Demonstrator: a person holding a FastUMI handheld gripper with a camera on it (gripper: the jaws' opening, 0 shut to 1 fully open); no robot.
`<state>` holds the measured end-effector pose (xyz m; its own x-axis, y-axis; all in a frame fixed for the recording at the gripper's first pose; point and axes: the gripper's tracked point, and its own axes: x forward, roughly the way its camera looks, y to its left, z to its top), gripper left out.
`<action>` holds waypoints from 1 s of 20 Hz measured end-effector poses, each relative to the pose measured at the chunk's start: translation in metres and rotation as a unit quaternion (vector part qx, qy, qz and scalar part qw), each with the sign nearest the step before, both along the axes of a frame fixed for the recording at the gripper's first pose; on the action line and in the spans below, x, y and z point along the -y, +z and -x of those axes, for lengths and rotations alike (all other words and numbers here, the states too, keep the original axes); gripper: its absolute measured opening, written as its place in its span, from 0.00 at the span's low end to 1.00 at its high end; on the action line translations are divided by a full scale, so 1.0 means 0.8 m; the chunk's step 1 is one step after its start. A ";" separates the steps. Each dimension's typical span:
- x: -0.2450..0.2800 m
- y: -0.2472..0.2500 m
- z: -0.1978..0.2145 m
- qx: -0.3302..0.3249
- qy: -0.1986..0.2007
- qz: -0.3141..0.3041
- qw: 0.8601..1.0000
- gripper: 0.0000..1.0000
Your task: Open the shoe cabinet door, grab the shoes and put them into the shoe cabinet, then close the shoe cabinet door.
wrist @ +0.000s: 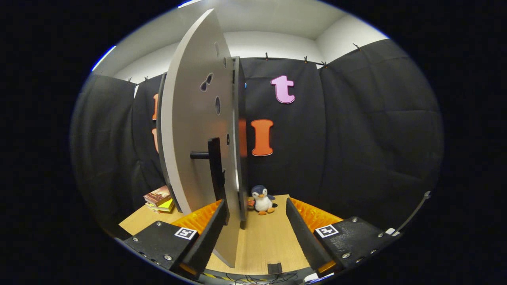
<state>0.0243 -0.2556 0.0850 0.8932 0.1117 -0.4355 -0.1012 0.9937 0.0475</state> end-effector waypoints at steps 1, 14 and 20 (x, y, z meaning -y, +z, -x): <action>-0.001 0.002 0.001 0.004 0.007 -0.002 1.000 0.92; -0.123 0.009 -0.016 0.000 0.106 -0.077 0.991 0.87; -0.216 0.007 -0.034 0.002 0.166 -0.097 0.981 0.87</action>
<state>0.0511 -0.0830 0.0909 0.7945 0.4778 -0.3747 -0.4190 0.8781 0.2311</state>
